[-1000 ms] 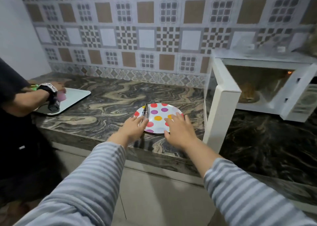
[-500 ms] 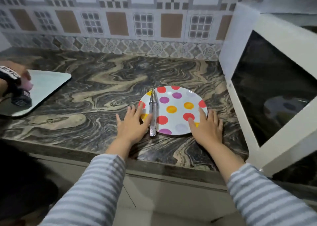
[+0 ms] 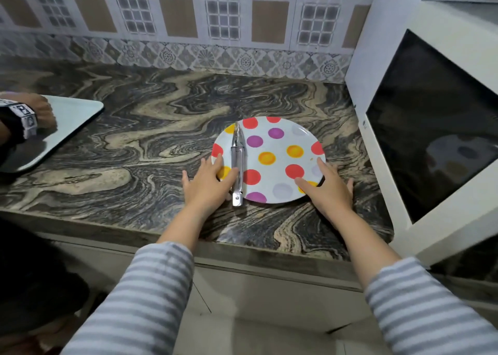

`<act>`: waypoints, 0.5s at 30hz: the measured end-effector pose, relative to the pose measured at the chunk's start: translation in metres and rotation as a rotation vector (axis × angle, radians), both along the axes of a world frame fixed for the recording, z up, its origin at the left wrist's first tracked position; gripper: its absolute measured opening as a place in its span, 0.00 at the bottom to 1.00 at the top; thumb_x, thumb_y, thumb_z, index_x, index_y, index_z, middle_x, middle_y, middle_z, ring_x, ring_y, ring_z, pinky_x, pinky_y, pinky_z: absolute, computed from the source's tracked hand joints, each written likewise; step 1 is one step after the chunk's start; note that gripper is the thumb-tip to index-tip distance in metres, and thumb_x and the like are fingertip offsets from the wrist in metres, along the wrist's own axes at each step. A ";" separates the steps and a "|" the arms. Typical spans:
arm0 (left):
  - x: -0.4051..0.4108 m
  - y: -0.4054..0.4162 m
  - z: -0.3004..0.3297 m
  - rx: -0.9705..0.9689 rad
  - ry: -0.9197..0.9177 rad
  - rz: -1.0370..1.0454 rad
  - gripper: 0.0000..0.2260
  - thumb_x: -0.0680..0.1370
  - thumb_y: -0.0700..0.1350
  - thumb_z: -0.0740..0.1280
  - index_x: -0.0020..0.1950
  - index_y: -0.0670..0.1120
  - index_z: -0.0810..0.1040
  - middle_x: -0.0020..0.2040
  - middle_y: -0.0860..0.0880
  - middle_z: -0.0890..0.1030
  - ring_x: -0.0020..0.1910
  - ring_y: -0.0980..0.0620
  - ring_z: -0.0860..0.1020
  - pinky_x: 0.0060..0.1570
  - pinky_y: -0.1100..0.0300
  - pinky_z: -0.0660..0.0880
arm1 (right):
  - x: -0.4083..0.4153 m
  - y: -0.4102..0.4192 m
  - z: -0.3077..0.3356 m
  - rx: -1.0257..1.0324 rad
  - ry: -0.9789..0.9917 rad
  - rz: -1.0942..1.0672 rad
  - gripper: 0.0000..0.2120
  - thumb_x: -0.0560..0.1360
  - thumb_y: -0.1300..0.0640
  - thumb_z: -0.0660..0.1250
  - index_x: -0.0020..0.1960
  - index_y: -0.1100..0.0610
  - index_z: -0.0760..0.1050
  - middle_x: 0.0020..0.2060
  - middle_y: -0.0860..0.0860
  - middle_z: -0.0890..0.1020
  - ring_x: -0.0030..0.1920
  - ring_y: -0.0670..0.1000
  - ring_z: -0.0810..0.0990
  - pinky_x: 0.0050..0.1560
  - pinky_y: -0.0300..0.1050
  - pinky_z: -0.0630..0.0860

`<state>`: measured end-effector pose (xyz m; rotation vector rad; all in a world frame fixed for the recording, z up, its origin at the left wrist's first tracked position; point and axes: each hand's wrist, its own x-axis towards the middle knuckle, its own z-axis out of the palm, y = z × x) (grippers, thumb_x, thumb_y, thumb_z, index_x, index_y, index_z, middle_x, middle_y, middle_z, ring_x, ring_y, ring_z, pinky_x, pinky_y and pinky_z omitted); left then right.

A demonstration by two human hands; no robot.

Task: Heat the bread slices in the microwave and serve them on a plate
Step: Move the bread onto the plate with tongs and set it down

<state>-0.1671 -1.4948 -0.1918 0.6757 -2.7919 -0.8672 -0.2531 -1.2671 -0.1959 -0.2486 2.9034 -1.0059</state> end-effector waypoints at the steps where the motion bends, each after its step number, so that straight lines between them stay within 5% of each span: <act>1: 0.003 0.002 0.003 0.124 0.074 0.004 0.27 0.79 0.60 0.57 0.77 0.54 0.58 0.78 0.53 0.55 0.77 0.54 0.51 0.74 0.48 0.39 | 0.003 -0.001 0.001 -0.140 -0.013 0.002 0.37 0.73 0.41 0.68 0.76 0.51 0.58 0.76 0.47 0.60 0.77 0.49 0.54 0.76 0.57 0.42; 4: 0.023 0.012 0.013 0.454 0.324 0.033 0.28 0.79 0.52 0.64 0.77 0.48 0.60 0.77 0.52 0.57 0.75 0.56 0.57 0.70 0.61 0.54 | 0.019 0.000 0.011 -0.505 -0.070 -0.009 0.38 0.71 0.52 0.75 0.75 0.53 0.62 0.72 0.48 0.67 0.70 0.50 0.67 0.70 0.52 0.66; 9: 0.084 0.037 0.020 0.623 0.423 0.160 0.29 0.78 0.48 0.68 0.76 0.44 0.62 0.76 0.52 0.60 0.71 0.60 0.61 0.66 0.65 0.60 | 0.060 0.019 0.027 -0.835 -0.287 0.046 0.33 0.72 0.70 0.70 0.74 0.55 0.64 0.60 0.48 0.76 0.56 0.48 0.76 0.39 0.32 0.78; 15: 0.184 0.096 0.013 0.657 0.478 0.273 0.28 0.77 0.44 0.68 0.75 0.43 0.63 0.72 0.55 0.65 0.66 0.58 0.69 0.48 0.79 0.67 | 0.132 0.066 0.018 -0.874 -0.487 0.181 0.38 0.70 0.74 0.69 0.76 0.55 0.61 0.64 0.53 0.78 0.60 0.53 0.78 0.58 0.55 0.78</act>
